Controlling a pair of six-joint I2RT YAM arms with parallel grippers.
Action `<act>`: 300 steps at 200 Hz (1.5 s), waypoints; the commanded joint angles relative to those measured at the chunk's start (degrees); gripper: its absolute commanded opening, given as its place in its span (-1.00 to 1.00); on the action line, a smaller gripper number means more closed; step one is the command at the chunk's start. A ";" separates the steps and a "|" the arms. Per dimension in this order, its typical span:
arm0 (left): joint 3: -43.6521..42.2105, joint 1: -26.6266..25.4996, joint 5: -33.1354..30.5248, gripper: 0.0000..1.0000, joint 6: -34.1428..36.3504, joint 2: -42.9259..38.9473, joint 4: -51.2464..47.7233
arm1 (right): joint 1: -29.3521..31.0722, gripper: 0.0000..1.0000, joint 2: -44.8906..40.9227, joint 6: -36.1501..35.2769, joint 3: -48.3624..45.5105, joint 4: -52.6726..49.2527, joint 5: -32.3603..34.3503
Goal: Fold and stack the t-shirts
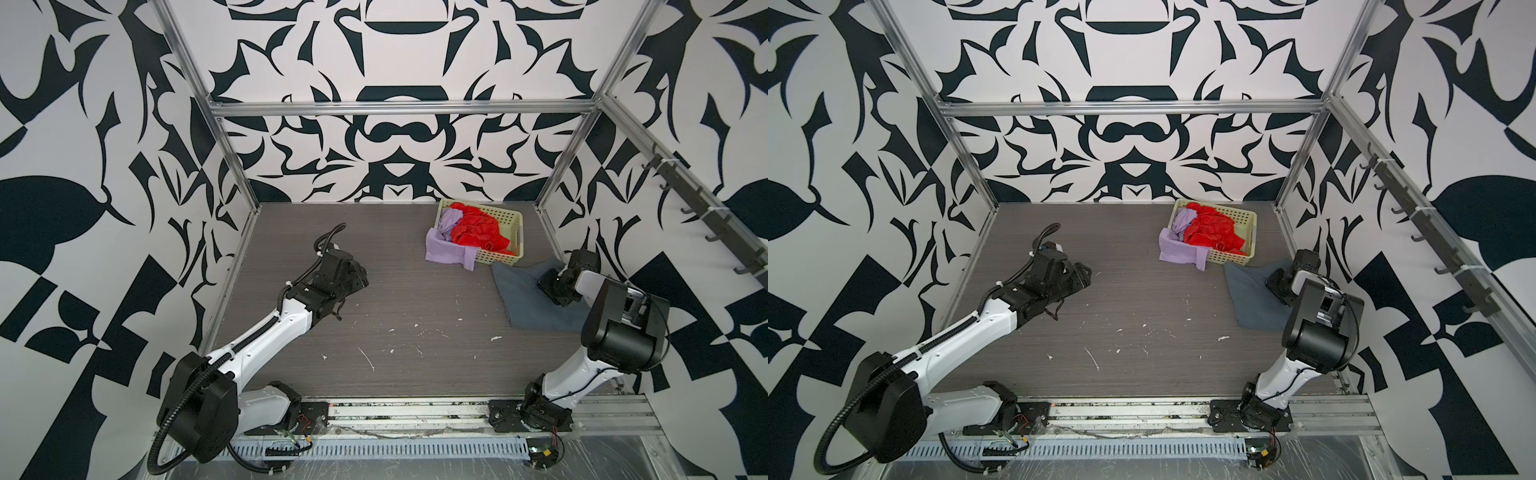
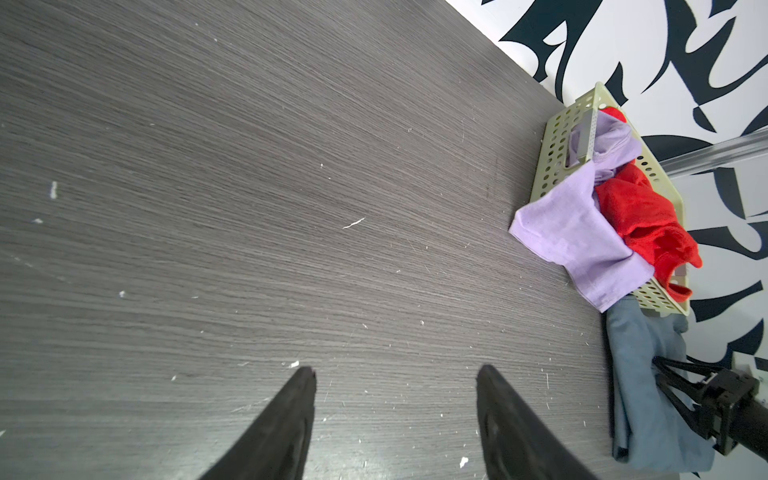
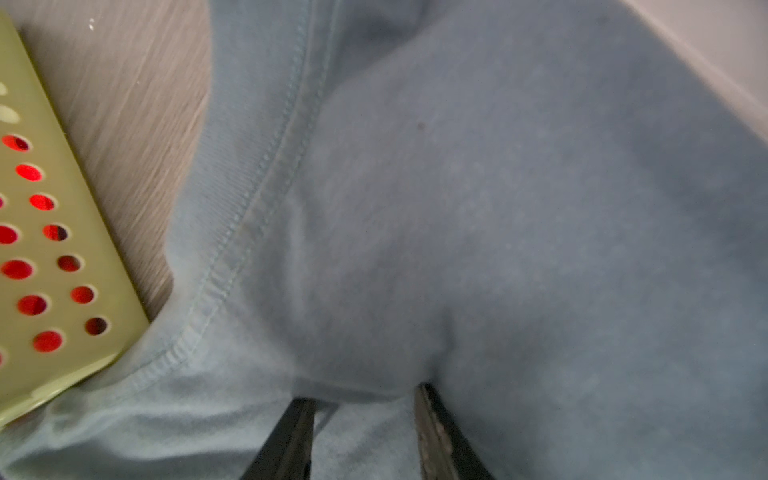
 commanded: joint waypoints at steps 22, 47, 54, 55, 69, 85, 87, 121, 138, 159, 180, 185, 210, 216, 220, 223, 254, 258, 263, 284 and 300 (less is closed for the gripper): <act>0.99 0.31 -0.16 0.29 -0.29 -0.58 -0.14 | -0.88 -0.10 -2.04 1.44 -0.41 -4.86 -3.50; 1.25 0.31 -0.30 0.31 0.68 -0.89 -0.77 | -0.71 0.12 -10.15 2.45 -1.64 -4.70 -4.35; 1.48 0.31 -0.69 0.33 1.21 -0.97 -1.14 | -0.63 0.16 -12.83 2.44 -1.23 -5.36 -4.33; 1.59 0.31 -0.78 0.33 1.30 -1.02 -1.17 | -0.63 0.17 -13.18 2.43 -1.15 -5.45 -4.42; 2.19 0.64 -1.32 0.36 2.79 -1.15 -1.71 | -0.02 0.26 -17.98 2.22 0.29 -7.16 -4.74; 3.05 1.20 -1.70 0.40 5.05 -1.40 -1.89 | 2.48 0.47 -23.08 1.14 2.02 -8.33 -4.52; 3.15 1.30 -1.86 0.41 5.35 -1.41 -1.96 | 3.05 0.48 -23.52 0.83 2.21 -8.56 -4.22; 6.18 4.86 -4.47 0.98 12.44 -2.09 -4.21 | 19.30 0.55 -30.98 -5.44 5.11 -9.75 10.42; 7.42 7.75 -6.16 0.98 15.25 -2.43 -5.51 | 24.41 0.59 -35.06 -8.11 0.33 -3.09 11.18; 7.03 12.22 -7.44 0.99 18.48 -3.40 -5.02 | 29.73 0.71 -38.28 -10.97 -6.89 4.07 10.80; 3.40 15.68 -12.59 0.99 21.59 -5.44 -0.44 | 35.91 0.84 -40.38 -14.03 -12.91 7.46 20.19; 2.24 16.57 -13.29 0.98 22.36 -5.98 1.07 | 36.54 0.89 -40.43 -14.45 -14.16 8.15 23.26; -3.72 21.21 -15.34 0.99 25.97 -7.82 7.90 | 36.91 0.99 -39.99 -14.28 -18.98 12.19 31.89; -5.32 22.67 -14.79 0.98 26.63 -8.11 9.40 | 36.97 0.99 -39.69 -14.27 -19.90 13.63 33.32; -6.37 23.35 -14.55 0.98 27.12 -8.24 10.46 | 36.93 0.98 -39.35 -14.34 -20.72 14.85 34.45; -7.09 23.96 -14.69 0.98 27.41 -8.33 11.42 | 36.96 0.99 -39.04 -14.57 -21.25 15.91 35.08; -17.00 27.64 -16.14 0.98 30.33 -11.23 22.54 | 36.96 0.99 -34.02 -16.85 -24.96 26.62 39.51; -18.48 27.94 -16.26 0.99 31.21 -11.61 24.14 | 36.96 0.99 -32.98 -17.25 -25.71 28.96 40.03; -20.39 28.23 -16.39 0.98 31.97 -12.07 26.83 | 36.92 0.99 -31.95 -17.64 -26.52 31.48 40.32; -27.76 30.49 -14.95 0.98 32.53 -12.40 37.52 | 36.74 0.98 -27.60 -18.81 -28.92 39.96 40.29; -30.51 31.33 -14.92 0.98 32.34 -10.64 41.83 | 36.57 0.99 -23.39 -19.14 -29.48 44.63 39.49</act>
